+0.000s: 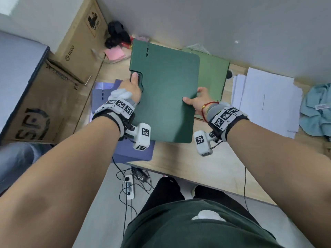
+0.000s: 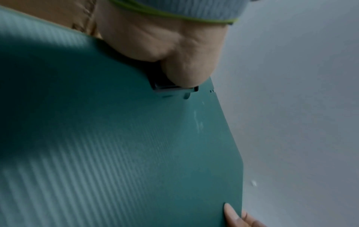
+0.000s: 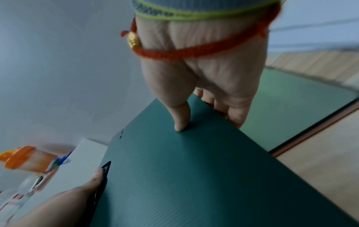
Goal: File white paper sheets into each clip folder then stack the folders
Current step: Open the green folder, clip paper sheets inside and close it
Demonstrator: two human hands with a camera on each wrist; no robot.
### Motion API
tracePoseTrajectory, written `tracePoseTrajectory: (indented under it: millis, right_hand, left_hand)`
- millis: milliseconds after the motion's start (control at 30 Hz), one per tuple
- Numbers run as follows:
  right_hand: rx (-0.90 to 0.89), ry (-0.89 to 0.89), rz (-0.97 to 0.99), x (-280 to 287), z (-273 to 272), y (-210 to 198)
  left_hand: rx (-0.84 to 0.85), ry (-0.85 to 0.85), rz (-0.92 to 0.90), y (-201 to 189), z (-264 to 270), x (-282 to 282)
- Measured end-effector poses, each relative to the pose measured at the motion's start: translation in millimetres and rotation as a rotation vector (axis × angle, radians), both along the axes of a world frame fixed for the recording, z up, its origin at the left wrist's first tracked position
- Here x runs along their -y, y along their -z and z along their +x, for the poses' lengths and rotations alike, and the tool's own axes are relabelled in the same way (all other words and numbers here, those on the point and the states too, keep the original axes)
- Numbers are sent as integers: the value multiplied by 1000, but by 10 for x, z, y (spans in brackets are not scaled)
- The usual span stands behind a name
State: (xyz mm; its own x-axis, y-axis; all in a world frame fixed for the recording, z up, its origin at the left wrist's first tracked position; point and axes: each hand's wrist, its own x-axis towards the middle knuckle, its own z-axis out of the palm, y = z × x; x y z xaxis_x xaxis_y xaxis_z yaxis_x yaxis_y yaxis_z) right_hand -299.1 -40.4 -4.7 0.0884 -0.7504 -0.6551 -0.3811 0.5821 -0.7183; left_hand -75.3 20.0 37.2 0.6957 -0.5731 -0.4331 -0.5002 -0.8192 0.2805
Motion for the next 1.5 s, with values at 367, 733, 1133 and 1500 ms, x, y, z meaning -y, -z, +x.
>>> tracePoseTrajectory:
  millis: [367, 733, 1133, 1500]
  right_hand:
    - [-388, 86, 51, -530, -2079, 117]
    - [-441, 100, 183, -759, -2725, 295]
    - [264, -188, 193, -236, -1959, -666]
    - [-398, -686, 85, -257, -1151, -119]
  left_hand:
    - [-348, 425, 200, 592, -1794, 104]
    - [-477, 516, 406, 827, -2560, -169]
    - [-682, 347, -135, -388, -2325, 268]
    - [-23, 498, -81, -291, -1321, 108]
